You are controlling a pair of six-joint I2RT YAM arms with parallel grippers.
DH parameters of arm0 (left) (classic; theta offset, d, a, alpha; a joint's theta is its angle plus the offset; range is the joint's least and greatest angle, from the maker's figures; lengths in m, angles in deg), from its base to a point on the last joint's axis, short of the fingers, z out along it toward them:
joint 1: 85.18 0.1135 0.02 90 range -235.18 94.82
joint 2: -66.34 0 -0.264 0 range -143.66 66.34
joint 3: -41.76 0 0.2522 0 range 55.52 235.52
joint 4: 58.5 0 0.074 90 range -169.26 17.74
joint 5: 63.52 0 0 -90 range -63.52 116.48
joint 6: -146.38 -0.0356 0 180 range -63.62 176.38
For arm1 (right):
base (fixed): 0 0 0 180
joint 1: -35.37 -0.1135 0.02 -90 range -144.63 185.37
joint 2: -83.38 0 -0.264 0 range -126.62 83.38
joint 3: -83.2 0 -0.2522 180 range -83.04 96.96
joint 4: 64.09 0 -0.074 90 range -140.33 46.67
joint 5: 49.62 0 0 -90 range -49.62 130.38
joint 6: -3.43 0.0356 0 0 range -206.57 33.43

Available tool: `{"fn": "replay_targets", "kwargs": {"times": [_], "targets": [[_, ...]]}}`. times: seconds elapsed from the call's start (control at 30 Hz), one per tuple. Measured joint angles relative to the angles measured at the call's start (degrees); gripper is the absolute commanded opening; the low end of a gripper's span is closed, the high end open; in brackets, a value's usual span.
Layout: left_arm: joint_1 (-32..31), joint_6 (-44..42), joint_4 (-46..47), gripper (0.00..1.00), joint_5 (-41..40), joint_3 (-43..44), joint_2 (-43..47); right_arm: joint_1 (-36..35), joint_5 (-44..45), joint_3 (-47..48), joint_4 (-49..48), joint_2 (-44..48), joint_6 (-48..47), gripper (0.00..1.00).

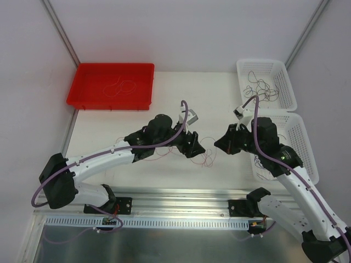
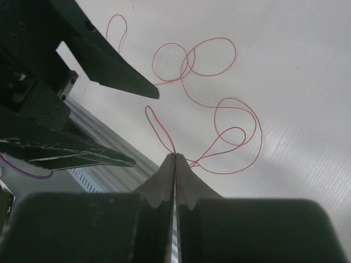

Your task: Untangle the cables

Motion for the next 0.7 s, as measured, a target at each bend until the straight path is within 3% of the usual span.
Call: {"fn": "replay_targets", "kwargs": {"times": [0.17, 0.27, 0.3, 0.33, 0.53, 0.7], "targets": [[-1.01, 0.68, -0.04, 0.6, -1.07, 1.36, -3.67, -1.25, -0.02, 0.0, -1.07, 0.04, 0.02, 0.01], [-1.44, 1.14, -0.26, 0.37, -2.25, 1.81, -4.96, -1.55, -0.02, 0.0, -1.31, 0.04, 0.11, 0.01], [-1.44, 1.2, -0.48, 0.13, -2.67, 1.86, -5.03, -1.66, -0.02, 0.0, -1.4, 0.04, 0.17, 0.01], [-1.46, 1.64, -0.68, 0.03, -3.28, 1.88, -5.03, -1.73, 0.0, 0.0, -1.46, 0.07, 0.2, 0.01], [-1.44, 0.9, -5.25, 0.0, -8.66, 3.3, -1.86, -1.97, 3.41, -1.79, -1.66, -0.35, 0.72, 0.04], [-2.34, -0.15, -13.7, 0.0, -14.1, 9.57, 4.28, -2.38, 7.19, -4.5, -4.02, -2.95, 2.69, 0.06]]}}
